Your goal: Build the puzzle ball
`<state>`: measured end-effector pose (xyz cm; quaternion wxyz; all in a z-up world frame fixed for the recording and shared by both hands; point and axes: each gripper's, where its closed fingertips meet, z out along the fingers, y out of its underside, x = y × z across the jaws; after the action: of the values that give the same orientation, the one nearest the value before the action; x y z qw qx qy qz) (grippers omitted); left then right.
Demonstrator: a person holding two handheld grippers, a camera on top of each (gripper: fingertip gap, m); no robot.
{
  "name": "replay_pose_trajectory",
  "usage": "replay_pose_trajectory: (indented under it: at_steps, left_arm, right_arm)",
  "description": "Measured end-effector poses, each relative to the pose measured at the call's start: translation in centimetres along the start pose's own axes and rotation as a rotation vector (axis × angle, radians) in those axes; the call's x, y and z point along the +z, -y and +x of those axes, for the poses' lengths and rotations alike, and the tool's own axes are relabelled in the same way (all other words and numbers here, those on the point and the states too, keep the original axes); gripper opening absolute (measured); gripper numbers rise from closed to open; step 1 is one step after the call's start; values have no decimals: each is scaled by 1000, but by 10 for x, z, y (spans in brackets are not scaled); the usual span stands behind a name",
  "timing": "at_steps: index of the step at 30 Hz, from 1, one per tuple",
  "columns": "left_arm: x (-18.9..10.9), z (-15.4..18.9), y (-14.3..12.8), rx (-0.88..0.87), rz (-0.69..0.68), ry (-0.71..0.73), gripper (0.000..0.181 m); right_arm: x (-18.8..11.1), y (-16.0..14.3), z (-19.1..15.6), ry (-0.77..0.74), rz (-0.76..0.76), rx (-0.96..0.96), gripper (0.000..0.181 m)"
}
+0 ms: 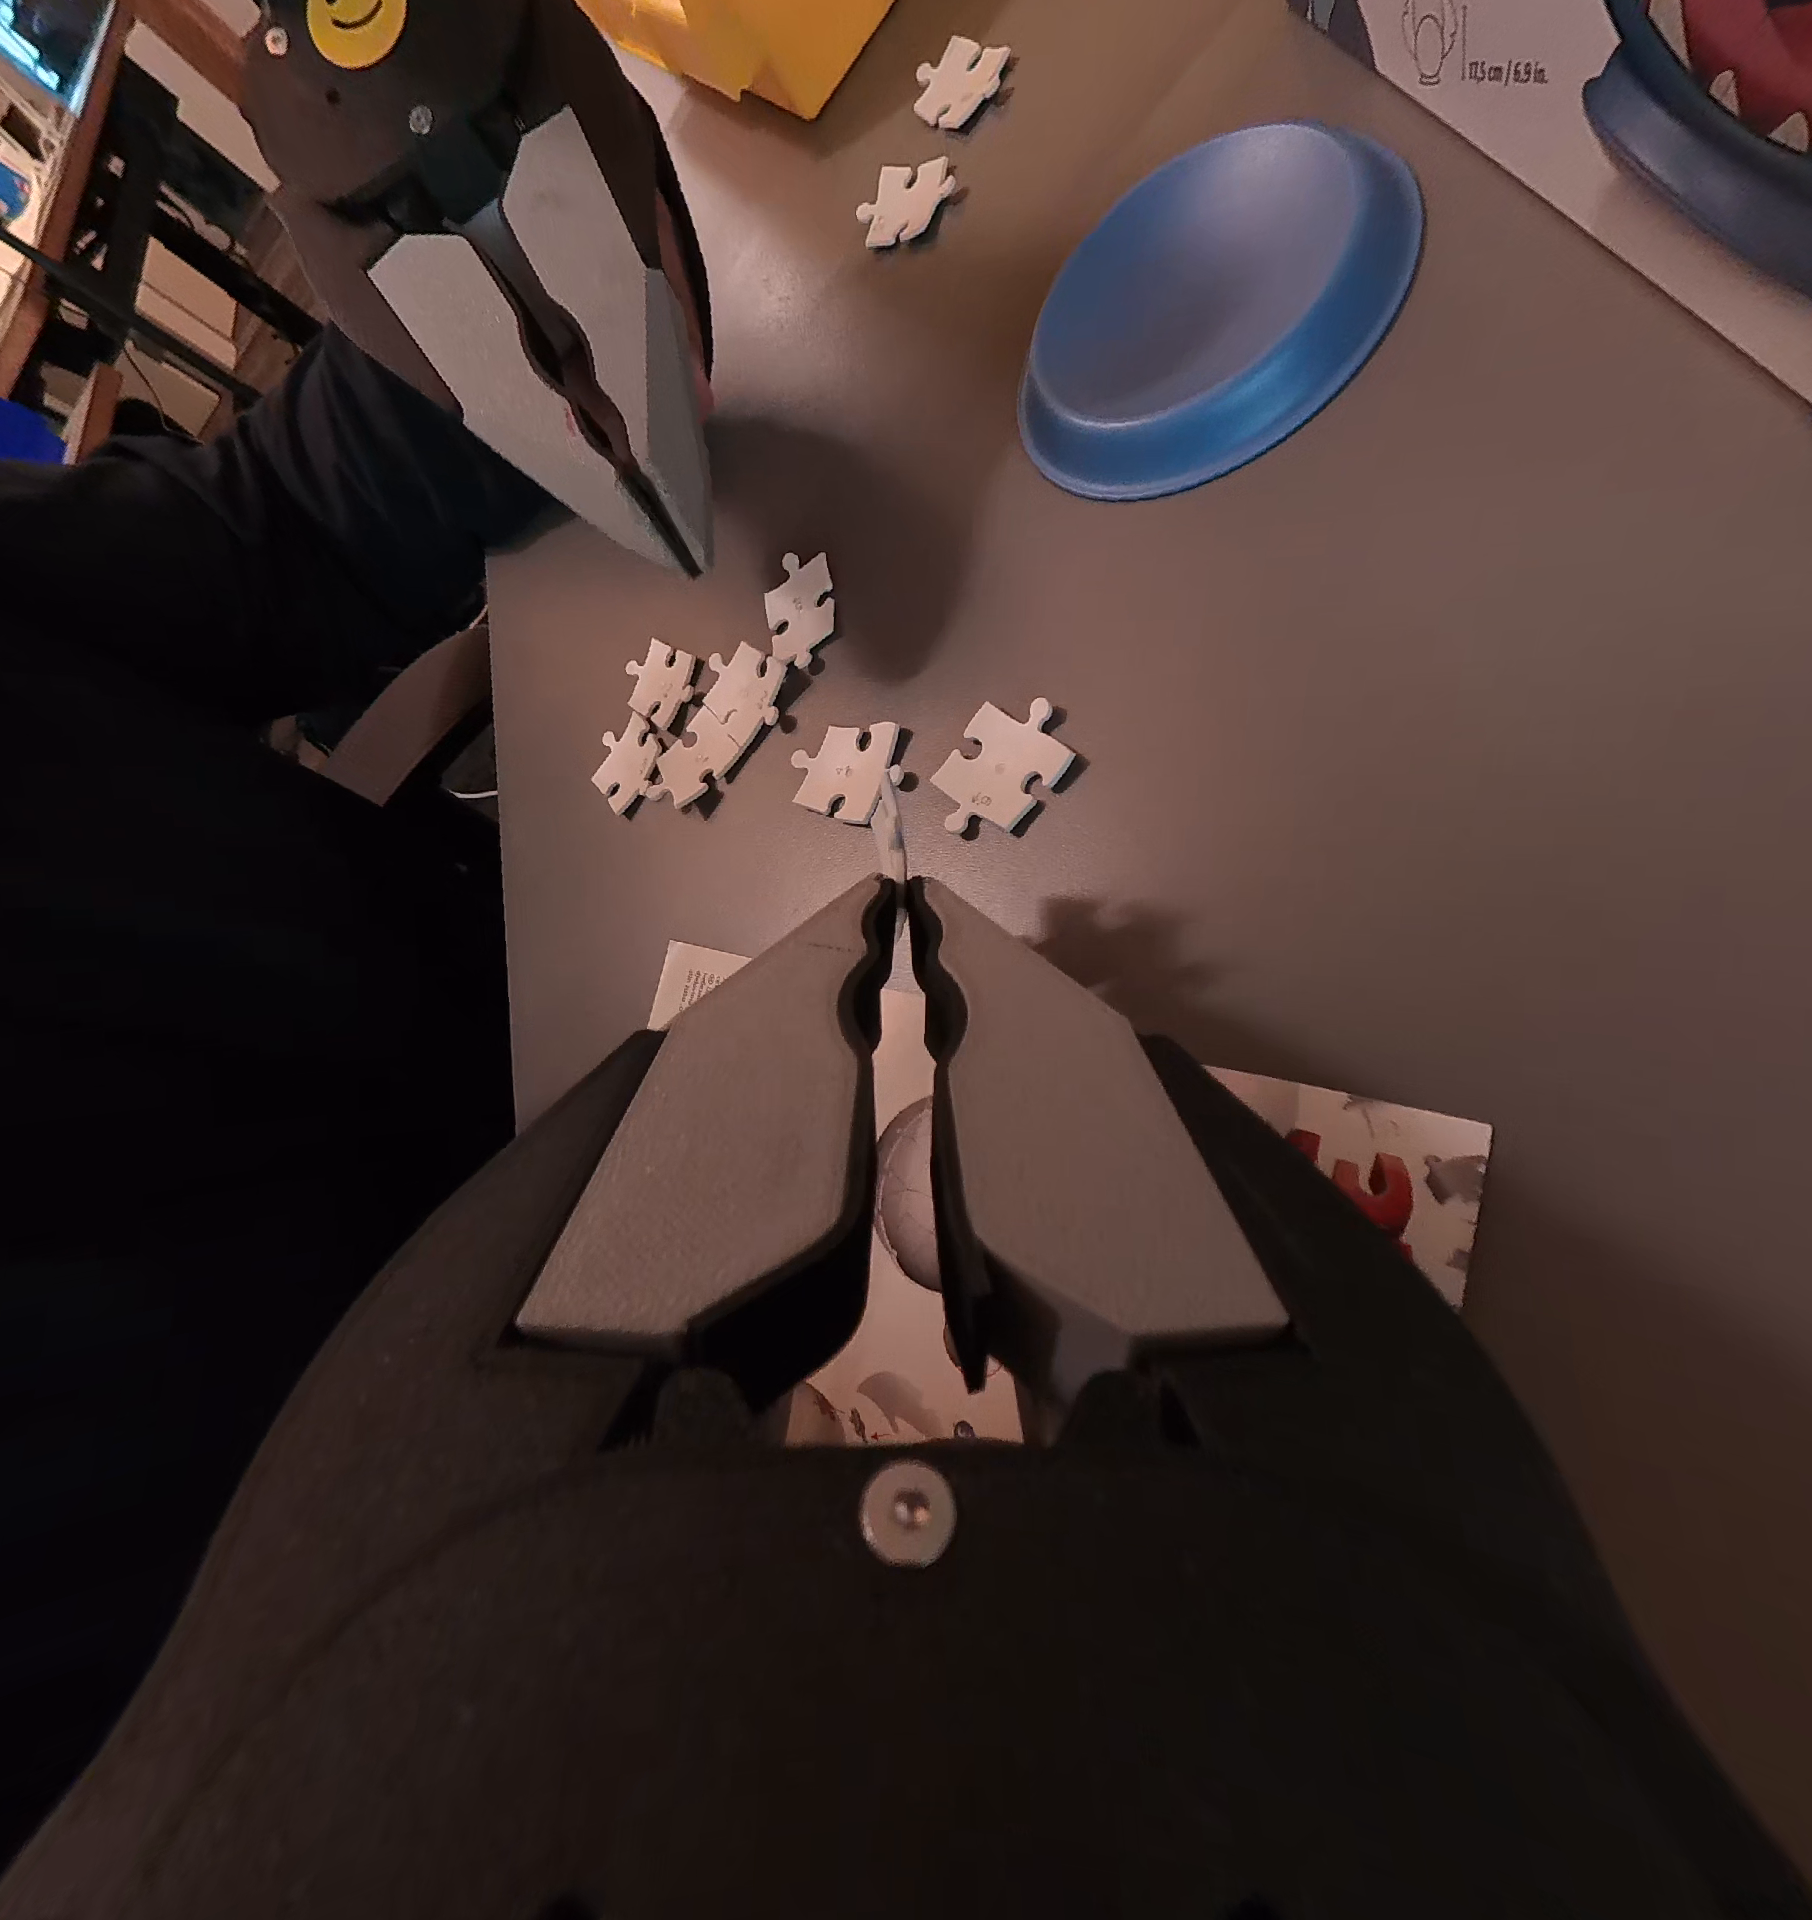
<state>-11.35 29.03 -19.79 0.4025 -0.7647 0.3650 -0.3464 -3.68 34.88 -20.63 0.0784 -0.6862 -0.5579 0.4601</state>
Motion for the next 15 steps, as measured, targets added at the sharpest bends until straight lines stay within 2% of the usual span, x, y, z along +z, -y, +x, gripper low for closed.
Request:
replay_pose_trajectory:
  at_steps: [10, 15]
  left_arm:
    - [6, 24, -18, 60, -112, -104, 0]
    - [8, 27, -22, 73, -132, -112, 0]
  right_arm:
    - [5, -7, -5, 39, -37, 6, 0]
    - [5, -7, -4, 36, -36, 11, 0]
